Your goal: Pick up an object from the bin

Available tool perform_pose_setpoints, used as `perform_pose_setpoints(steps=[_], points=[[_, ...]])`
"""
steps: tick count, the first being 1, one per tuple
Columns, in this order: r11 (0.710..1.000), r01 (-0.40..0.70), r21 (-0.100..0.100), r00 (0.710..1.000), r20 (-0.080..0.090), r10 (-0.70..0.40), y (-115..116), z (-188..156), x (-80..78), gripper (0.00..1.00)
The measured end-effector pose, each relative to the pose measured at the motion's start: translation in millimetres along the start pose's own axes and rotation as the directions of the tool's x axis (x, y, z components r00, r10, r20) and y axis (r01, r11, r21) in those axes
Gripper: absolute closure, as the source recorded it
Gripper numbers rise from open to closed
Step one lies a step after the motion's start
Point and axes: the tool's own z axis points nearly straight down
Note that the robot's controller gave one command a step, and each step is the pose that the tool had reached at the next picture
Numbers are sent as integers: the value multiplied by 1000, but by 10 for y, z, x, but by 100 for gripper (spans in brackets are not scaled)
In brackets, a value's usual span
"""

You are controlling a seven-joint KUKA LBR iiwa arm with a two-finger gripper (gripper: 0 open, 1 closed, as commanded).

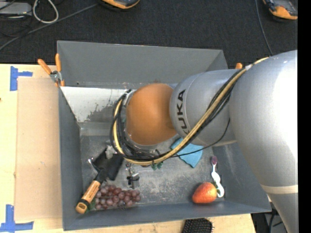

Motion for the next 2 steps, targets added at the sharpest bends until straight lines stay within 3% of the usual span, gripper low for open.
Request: perform_pose_setpoints(steps=[1,2], points=[[987,161,-2,987,-2,-161,-99,-99,-204,0],[959,282,-2,959,-3,-282,-244,-48,-108,0]])
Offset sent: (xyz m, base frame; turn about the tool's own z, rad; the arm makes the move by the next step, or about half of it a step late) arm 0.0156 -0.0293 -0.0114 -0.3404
